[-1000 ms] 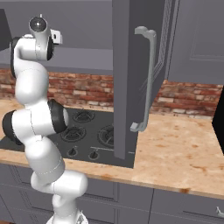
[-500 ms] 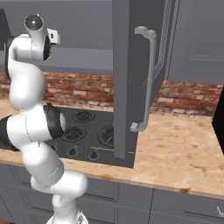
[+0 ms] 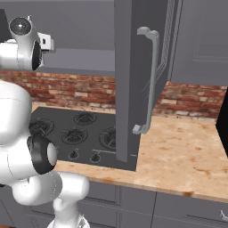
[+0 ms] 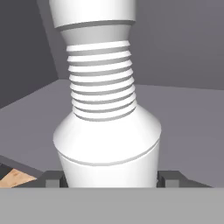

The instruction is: Open the cabinet. Pick the spray and place it next to the sink. Then close the cabinet.

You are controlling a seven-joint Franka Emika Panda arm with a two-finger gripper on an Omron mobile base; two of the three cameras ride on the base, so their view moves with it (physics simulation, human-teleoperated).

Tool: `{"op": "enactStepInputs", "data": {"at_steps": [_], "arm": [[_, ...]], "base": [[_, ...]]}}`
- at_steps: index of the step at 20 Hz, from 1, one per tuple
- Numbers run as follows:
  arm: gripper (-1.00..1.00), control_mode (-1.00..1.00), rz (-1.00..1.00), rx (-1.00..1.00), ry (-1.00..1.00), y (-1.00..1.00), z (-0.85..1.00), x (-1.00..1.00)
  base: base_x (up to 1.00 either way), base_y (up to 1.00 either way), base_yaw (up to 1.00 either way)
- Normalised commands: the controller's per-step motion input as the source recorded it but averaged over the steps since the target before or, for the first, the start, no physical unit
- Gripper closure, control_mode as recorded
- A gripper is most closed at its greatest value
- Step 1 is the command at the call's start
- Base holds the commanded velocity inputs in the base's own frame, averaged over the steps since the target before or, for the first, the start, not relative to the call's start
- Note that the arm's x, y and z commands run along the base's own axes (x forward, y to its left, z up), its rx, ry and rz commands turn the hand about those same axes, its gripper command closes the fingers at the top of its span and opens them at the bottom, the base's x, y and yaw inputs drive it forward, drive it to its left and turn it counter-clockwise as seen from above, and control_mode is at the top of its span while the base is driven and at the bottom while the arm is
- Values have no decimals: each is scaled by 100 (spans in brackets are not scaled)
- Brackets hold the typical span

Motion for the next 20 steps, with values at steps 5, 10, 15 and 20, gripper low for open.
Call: {"op": "enactStepInputs", "data": {"at_steps": [5, 10, 15, 20], "arm": [[100, -100, 0, 3, -8, -13, 0, -100], [100, -100, 0, 3, -4, -18, 0, -100], [100, -100, -5, 0, 0, -49, 6, -98], [100, -100, -7, 0, 0, -54, 21, -100]], "base": [[0, 0, 0], [0, 0, 0], [0, 0, 0], [0, 0, 0]]}}
